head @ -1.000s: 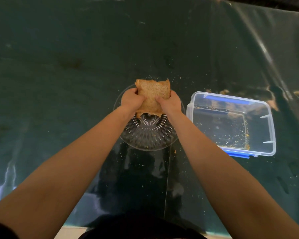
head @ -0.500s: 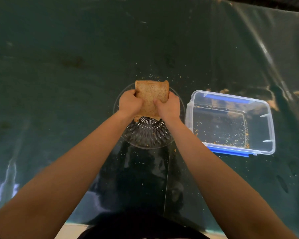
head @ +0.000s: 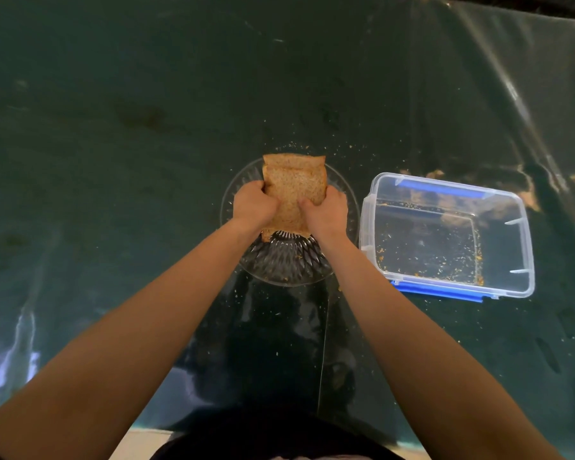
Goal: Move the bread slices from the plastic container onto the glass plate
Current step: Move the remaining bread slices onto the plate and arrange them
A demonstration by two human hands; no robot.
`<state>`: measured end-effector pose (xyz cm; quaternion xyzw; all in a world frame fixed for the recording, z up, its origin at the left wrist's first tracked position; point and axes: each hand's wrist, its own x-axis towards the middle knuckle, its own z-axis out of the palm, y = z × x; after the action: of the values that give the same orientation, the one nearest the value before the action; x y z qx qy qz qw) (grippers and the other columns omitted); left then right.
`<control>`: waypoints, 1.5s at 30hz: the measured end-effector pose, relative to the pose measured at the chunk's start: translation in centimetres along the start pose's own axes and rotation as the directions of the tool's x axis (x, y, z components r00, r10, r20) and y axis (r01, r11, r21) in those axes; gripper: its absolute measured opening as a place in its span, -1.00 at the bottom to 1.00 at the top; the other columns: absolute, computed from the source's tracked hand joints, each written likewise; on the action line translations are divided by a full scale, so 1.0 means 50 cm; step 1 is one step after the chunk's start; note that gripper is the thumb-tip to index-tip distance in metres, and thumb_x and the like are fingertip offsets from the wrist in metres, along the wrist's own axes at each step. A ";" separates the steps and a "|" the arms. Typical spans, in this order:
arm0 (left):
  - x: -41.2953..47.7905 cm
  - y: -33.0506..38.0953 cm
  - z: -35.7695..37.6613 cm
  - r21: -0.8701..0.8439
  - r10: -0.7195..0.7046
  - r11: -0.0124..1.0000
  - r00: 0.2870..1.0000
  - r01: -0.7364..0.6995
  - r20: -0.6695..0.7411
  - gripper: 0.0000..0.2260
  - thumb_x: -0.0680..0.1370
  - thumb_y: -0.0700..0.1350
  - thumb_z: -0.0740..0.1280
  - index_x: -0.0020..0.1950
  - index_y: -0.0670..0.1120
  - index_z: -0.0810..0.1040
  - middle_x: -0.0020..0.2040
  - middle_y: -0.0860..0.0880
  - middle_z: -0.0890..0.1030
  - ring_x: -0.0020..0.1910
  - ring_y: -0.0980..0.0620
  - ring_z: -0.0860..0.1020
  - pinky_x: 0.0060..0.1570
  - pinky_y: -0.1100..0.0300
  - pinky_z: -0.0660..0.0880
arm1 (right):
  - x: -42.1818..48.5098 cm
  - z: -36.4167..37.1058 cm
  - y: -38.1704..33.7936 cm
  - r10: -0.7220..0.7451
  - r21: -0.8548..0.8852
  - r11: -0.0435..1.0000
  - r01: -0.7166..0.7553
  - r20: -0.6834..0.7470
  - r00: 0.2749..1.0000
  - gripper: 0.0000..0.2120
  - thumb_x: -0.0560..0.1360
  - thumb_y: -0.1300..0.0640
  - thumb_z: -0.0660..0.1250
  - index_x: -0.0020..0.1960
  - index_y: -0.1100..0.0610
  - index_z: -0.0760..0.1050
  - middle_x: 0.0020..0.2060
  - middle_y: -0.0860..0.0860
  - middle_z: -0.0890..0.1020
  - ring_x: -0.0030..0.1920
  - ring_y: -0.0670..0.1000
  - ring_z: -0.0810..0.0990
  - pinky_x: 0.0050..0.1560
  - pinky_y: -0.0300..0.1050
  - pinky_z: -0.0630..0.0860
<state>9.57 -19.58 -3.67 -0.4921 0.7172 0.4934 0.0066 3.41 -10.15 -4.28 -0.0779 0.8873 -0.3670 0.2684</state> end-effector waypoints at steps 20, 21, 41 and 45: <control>-0.014 -0.002 0.013 0.105 0.008 0.994 1.000 -0.005 -0.025 -0.68 0.47 -0.24 0.24 0.23 -0.21 0.50 0.17 -0.16 0.59 0.14 -0.15 0.55 -0.01 0.10 0.50 | -0.002 -0.009 0.012 -0.012 -0.049 0.999 0.011 -0.021 1.000 -0.44 0.48 0.08 0.34 0.40 0.22 0.27 0.36 0.21 0.35 0.38 0.21 0.33 0.38 0.09 0.32; -0.015 -0.003 0.014 0.116 0.003 0.993 1.000 -0.001 -0.022 -0.68 0.48 -0.23 0.24 0.22 -0.21 0.50 0.17 -0.16 0.59 0.14 -0.15 0.55 -0.02 0.09 0.50 | -0.002 -0.011 0.013 -0.010 -0.054 0.999 0.009 -0.019 1.000 -0.44 0.49 0.07 0.34 0.41 0.21 0.26 0.37 0.20 0.34 0.39 0.21 0.32 0.39 0.09 0.31; -0.011 -0.002 0.000 0.030 0.059 0.998 0.997 -0.058 -0.040 -0.68 0.52 -0.24 0.19 0.27 -0.16 0.49 0.21 -0.11 0.57 0.16 -0.07 0.53 0.00 0.18 0.43 | -0.017 0.003 0.000 0.035 0.054 0.998 -0.033 -0.044 0.998 -0.47 0.48 0.12 0.34 0.38 0.27 0.28 0.34 0.21 0.37 0.36 0.21 0.38 0.37 0.12 0.38; -0.019 -0.012 0.005 0.017 0.061 0.998 0.997 -0.060 -0.047 -0.70 0.52 -0.24 0.20 0.23 -0.15 0.52 0.17 -0.09 0.59 -0.02 0.01 0.51 -0.11 0.21 0.42 | -0.023 -0.002 0.006 0.014 0.042 0.999 -0.012 -0.051 0.999 -0.49 0.48 0.15 0.33 0.37 0.25 0.29 0.34 0.20 0.37 0.35 0.20 0.38 0.37 0.13 0.38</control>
<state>10.35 -18.76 -3.75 -0.4816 0.7355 0.4761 -0.0218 4.32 -9.49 -3.95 -0.0571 0.8865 -0.3854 0.2496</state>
